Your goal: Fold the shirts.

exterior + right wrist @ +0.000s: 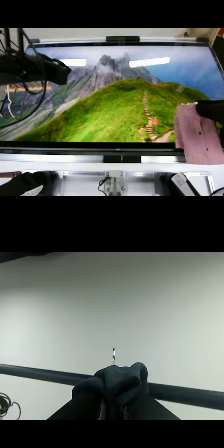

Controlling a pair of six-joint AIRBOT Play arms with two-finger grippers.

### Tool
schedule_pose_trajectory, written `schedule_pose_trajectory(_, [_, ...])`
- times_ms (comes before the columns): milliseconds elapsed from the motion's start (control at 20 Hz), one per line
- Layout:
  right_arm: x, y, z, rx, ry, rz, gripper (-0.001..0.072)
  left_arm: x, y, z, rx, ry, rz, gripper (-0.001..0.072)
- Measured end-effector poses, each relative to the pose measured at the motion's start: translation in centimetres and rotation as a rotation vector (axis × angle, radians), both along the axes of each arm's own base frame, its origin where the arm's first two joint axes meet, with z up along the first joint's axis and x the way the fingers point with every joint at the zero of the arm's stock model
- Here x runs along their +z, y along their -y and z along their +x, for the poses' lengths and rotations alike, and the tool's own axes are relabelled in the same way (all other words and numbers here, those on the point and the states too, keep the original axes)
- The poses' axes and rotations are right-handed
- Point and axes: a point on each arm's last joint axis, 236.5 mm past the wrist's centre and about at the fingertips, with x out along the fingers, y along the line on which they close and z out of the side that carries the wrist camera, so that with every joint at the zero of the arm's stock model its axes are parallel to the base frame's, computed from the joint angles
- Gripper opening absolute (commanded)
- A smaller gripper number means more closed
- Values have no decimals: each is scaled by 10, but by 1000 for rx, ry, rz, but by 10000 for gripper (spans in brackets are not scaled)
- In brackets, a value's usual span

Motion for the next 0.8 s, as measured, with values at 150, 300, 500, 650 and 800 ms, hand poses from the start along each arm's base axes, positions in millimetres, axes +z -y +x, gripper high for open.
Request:
schedule_pose_trajectory(150, [8, 7, -3, -33, 3, -28, 76, 0, -3, 1, 7, 6, 9, 340])
schedule_pose_trajectory(300, [5, 28, -8, -78, -8, -22, 76, 0, -3, 2, 10, 8, 12, 339])
schedule_pose_trajectory(500, [-3, 58, -31, -155, -10, 5, 76, 0, -4, 3, 12, 9, 14, 339])
schedule_pose_trajectory(650, [-5, 72, -52, -197, 6, 24, 76, 0, -4, 3, 13, 9, 14, 339])
schedule_pose_trajectory(800, [-12, 85, -69, -233, -11, 58, 76, 0, -4, 3, 13, 9, 13, 339])
